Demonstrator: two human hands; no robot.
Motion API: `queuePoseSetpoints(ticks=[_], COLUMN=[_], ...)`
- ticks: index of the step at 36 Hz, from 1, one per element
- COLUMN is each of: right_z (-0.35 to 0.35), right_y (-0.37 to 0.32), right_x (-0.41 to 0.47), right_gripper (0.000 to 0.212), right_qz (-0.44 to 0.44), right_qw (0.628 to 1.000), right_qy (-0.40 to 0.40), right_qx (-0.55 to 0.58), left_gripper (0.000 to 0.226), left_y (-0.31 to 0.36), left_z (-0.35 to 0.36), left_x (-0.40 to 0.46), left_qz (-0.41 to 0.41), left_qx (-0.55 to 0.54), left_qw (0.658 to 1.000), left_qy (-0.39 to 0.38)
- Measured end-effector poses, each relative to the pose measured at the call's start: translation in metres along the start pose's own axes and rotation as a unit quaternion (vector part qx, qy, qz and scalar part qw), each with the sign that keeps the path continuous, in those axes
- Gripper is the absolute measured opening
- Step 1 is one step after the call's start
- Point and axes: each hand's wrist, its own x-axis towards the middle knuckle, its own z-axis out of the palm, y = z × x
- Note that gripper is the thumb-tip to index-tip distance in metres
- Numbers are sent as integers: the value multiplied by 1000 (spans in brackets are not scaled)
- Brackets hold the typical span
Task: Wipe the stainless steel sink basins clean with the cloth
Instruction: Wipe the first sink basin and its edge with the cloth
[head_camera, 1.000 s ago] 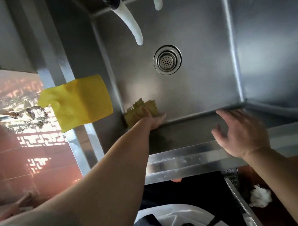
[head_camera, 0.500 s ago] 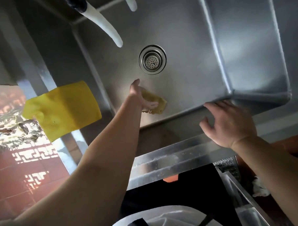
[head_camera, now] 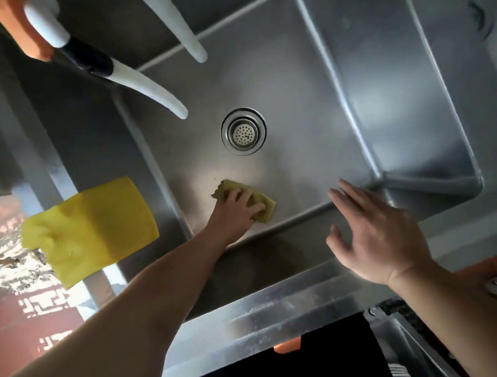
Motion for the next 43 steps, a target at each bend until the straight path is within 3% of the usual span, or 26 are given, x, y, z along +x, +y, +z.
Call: queuePoseSetpoints(ticks=[4, 12, 18, 24, 37, 40, 43], right_z=[1, 1, 1, 0, 1, 1, 1], right_y=[2, 5, 4, 4, 4, 5, 5], right_x=[0, 0, 0, 2, 1, 0, 0], right_gripper=[58, 56, 56, 56, 52, 51, 51], right_qz=[2, -7, -8, -4, -9, -8, -6], right_qw=[1000, 1000, 1000, 1000, 1000, 1000, 1000], right_qy=[-9, -10, -4, -9, 3, 15, 15], right_qx=[-2, 0, 2, -2, -1, 2, 5], left_gripper=[46, 44, 52, 60, 60, 65, 62], left_y=[18, 58, 93, 96, -23, -38, -60], left_z=[2, 3, -31, -79, -73, -74, -88], left_x=[12, 43, 95, 137, 106, 99, 95], left_qz=[87, 110, -40, -140, -236, -227, -273], left_qx=[32, -1, -45, -108, -183, -200, -243], left_qw=[996, 994, 996, 978, 941, 927, 870], left_qy=[-10, 27, 64, 109, 156, 223, 330])
